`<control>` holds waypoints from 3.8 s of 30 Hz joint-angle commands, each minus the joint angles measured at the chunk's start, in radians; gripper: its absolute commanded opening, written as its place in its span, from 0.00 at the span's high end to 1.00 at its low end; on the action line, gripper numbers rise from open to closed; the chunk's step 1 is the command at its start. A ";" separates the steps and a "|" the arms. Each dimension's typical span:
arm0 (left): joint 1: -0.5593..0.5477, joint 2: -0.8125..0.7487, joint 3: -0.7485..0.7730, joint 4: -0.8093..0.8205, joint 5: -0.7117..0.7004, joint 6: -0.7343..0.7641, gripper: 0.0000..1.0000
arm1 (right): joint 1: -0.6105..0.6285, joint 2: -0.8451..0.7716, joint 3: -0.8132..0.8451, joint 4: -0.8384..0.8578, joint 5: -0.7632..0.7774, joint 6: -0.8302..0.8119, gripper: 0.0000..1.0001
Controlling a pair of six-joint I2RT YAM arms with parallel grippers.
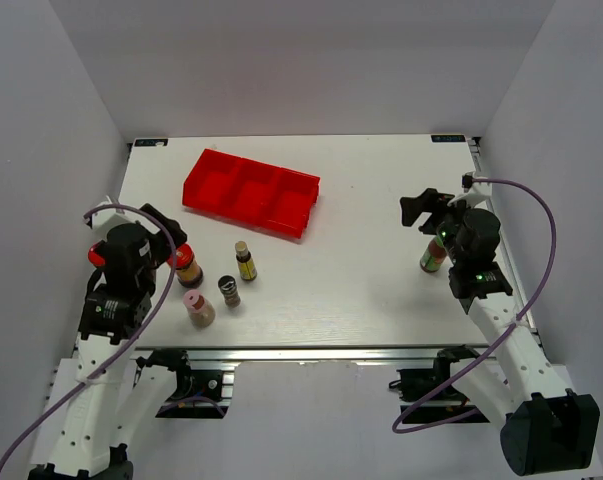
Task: Organize the condiment bottles
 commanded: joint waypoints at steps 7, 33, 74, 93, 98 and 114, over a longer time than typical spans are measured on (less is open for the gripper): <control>0.001 0.048 -0.138 0.283 0.235 -0.166 0.02 | -0.001 -0.010 0.070 -0.058 0.020 0.013 0.11; -0.025 0.282 -0.018 0.454 0.214 -0.044 0.02 | -0.003 0.108 0.340 -0.826 0.574 0.107 0.10; -0.023 0.262 -0.047 0.387 0.150 -0.113 0.02 | 0.064 0.266 0.419 -0.429 0.131 -0.093 0.79; -0.025 0.234 -0.069 0.295 0.122 -0.140 0.02 | 0.376 0.835 1.116 -0.277 0.011 -0.283 0.83; -0.025 0.240 -0.075 0.301 0.134 -0.139 0.02 | 0.410 1.002 1.309 -0.334 0.011 -0.317 0.83; -0.023 0.251 -0.069 0.281 0.237 -0.133 0.02 | 0.444 1.165 1.385 -0.368 -0.015 -0.324 0.84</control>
